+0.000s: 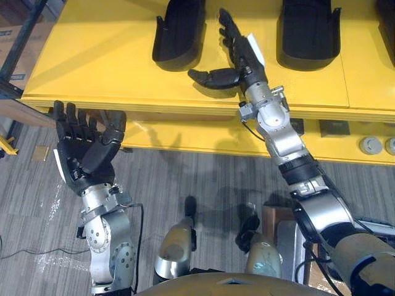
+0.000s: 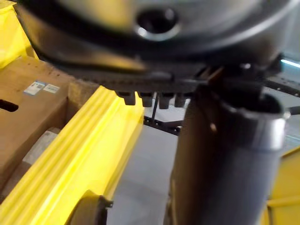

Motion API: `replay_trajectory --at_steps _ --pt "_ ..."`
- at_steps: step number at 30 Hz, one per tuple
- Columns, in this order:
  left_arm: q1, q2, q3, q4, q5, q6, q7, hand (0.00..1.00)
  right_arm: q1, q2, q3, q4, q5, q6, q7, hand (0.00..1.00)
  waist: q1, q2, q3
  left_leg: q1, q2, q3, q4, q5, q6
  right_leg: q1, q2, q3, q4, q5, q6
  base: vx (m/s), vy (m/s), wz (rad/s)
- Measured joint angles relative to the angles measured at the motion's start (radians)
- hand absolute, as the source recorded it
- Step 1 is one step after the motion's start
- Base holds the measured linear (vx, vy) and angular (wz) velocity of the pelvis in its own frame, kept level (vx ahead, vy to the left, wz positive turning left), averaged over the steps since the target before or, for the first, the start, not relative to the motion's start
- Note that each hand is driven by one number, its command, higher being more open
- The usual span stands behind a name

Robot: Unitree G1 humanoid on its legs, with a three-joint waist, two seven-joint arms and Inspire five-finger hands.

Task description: Walk over and take three plastic housings, then place them on the shelf

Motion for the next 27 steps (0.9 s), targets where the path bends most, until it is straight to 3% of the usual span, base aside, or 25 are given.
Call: replay_trajectory --at_steps 4,8,12,14,18,21,27 --pt "-0.002 0.011 -0.024 0.014 0.001 0.000 -0.007 1.00 0.036 -0.014 -0.023 -0.193 -0.026 -0.019 -0.029 1.00 -0.019 -0.001 -0.001 0.027 0.006 0.018 0.016 -0.022 0.003 0.049 0.018 0.010 -0.061 0.029 0.005 0.02 0.002 -0.15" --pt "-0.004 0.021 -0.029 0.025 0.005 0.001 -0.021 1.00 0.077 -0.019 -0.046 -0.310 -0.025 -0.101 -0.085 1.00 -0.040 -0.012 -0.026 0.059 0.012 0.039 0.018 -0.042 0.000 0.093 0.038 0.025 -0.119 0.049 0.009 0.02 -0.013 -0.15" --pt "0.000 0.021 -0.030 0.044 0.007 0.006 -0.042 1.00 0.259 0.013 -0.145 -0.444 0.013 -0.153 -0.151 1.00 -0.038 -0.031 -0.094 0.083 0.014 0.050 0.014 -0.059 -0.002 0.130 0.051 0.027 -0.171 0.061 0.016 0.08 -0.016 -0.08" --pt "0.014 0.023 -0.023 0.044 0.007 0.006 -0.062 1.00 0.461 0.057 -0.251 -0.548 0.069 -0.171 -0.172 1.00 -0.046 -0.046 -0.128 0.108 0.011 0.062 0.014 -0.074 -0.001 0.158 0.053 0.036 -0.191 0.062 0.017 0.12 0.005 -0.11" --pt "0.049 0.025 0.006 0.043 0.006 0.006 -0.117 1.00 0.760 0.114 -0.382 -0.608 0.137 -0.173 -0.151 1.00 -0.078 -0.052 -0.155 0.150 0.010 0.104 0.012 -0.098 -0.001 0.173 0.053 0.086 -0.196 0.063 0.019 0.05 0.028 -0.31" --pt "0.080 0.024 0.014 0.041 0.005 0.006 -0.168 1.00 0.939 0.152 -0.448 -0.612 0.179 -0.142 -0.115 1.00 -0.113 -0.052 -0.174 0.193 0.014 0.167 0.009 -0.120 -0.008 0.177 0.059 0.147 -0.196 0.065 0.023 0.01 0.026 -0.62" --pt "0.119 0.026 -0.033 -0.003 -0.002 0.004 -0.267 1.00 1.217 0.209 -0.507 -0.665 0.314 -0.078 -0.027 1.00 -0.190 -0.074 -0.245 0.276 0.056 0.360 0.019 -0.179 -0.034 0.153 0.114 0.326 -0.214 0.079 0.025 0.00 -0.005 -0.85"
